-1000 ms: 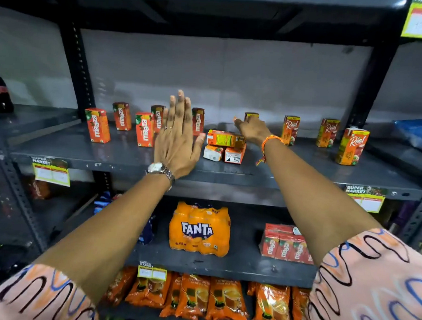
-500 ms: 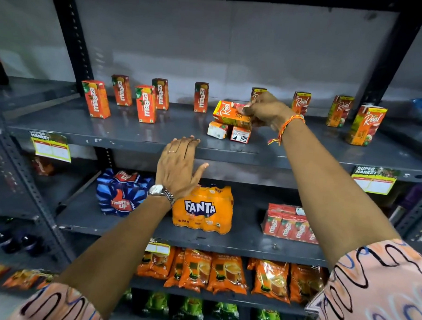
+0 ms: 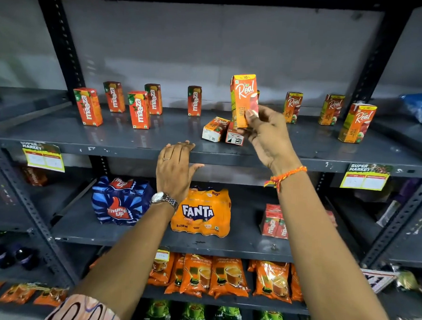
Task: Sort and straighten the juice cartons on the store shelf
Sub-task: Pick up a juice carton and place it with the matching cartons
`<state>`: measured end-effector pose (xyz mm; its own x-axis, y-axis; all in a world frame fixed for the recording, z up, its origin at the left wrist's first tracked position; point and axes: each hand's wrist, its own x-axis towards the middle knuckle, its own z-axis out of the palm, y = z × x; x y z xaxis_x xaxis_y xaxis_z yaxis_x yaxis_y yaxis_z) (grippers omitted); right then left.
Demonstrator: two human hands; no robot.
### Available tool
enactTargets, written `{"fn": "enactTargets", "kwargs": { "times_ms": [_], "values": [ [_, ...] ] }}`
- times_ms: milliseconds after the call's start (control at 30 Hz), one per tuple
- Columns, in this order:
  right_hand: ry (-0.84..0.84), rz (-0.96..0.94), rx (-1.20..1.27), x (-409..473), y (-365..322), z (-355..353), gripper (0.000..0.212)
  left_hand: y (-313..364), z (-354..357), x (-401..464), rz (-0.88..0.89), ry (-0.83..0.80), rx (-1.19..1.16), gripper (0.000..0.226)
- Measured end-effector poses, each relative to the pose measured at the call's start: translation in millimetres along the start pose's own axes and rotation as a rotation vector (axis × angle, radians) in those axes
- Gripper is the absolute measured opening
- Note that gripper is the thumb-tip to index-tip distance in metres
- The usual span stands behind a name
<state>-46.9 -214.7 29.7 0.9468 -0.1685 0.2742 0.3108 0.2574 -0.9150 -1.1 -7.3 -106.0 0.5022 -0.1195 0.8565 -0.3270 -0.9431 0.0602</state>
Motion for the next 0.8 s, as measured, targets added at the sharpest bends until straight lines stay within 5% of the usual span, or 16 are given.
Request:
{"fn": "enactTargets", "kwargs": {
  "times_ms": [533, 800],
  "values": [
    [0.096, -0.283, -0.058, -102.0, -17.3, -18.7, 0.044, 2.1, 1.5, 2.5, -0.028, -0.015, -0.045, 0.052],
    [0.134, -0.13, 0.089, -82.9, -27.5, -31.2, 0.031, 3.1, -4.6, -0.8, -0.042, -0.025, -0.085, 0.052]
  ]
}}
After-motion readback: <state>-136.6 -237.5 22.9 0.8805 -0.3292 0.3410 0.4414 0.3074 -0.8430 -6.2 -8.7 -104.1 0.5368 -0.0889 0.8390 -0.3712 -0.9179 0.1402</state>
